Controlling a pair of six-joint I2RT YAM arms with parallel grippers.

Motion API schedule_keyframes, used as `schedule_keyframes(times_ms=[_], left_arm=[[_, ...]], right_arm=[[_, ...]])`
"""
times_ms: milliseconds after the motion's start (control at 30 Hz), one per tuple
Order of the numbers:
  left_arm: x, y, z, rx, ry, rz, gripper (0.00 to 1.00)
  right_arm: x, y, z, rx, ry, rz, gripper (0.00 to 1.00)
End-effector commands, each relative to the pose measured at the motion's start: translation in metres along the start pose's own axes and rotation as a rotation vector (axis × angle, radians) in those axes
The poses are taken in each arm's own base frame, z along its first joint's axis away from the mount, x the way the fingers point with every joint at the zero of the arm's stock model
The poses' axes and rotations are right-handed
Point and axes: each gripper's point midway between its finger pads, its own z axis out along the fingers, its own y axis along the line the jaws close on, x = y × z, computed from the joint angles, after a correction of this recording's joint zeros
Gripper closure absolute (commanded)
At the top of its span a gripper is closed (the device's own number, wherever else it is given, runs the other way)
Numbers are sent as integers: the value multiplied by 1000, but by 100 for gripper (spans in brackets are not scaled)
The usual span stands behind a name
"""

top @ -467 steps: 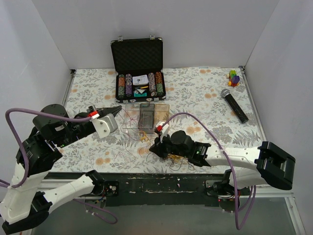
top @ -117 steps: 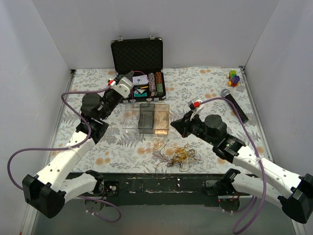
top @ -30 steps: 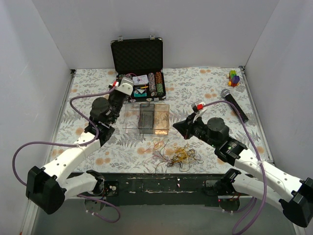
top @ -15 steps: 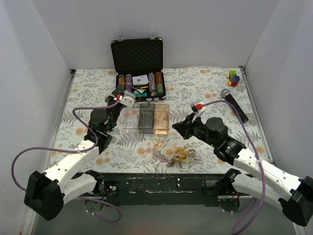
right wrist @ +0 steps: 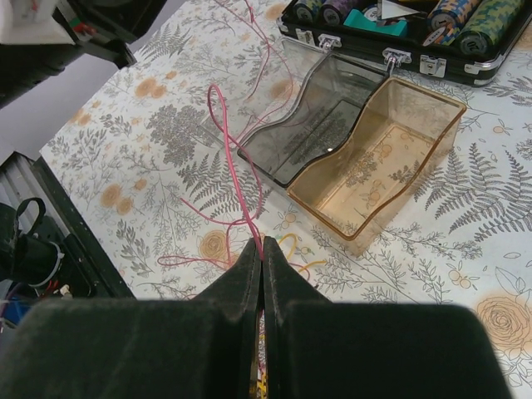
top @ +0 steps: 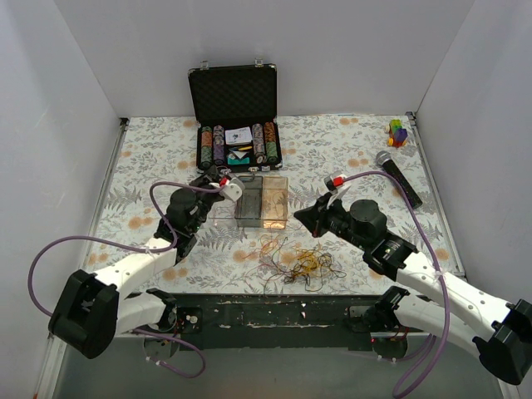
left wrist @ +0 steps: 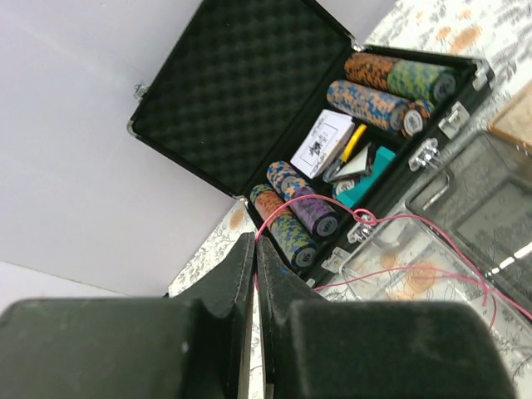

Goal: Untangle the cables
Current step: Place the cable in the bin.

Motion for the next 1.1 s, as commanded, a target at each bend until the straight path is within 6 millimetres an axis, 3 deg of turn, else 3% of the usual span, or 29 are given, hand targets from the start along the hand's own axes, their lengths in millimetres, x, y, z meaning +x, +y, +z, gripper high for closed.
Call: schedule_keyframes(times_ms=[0,200,533,833,967,1067], left_arm=[[6,-14,1,61,-19,111,100],[28,-37,-6,157,4,265,100],[36,-62,-13,251,-64,454,100],[30,-98,-21,461,-137,442,100],[41,-119,-35,597,-120,452,100],[53,-124,-38,636,-61,443,100]], right_arm=[[-9,-1,1,-2,-41,5,99],[-7,-4,2,-1,-37,11,99],[-5,-9,3,-2,-34,21,99],[-5,-12,1,3,-38,24,99],[-6,-12,1,5,-42,24,99],[-7,-13,0,6,-44,24,99]])
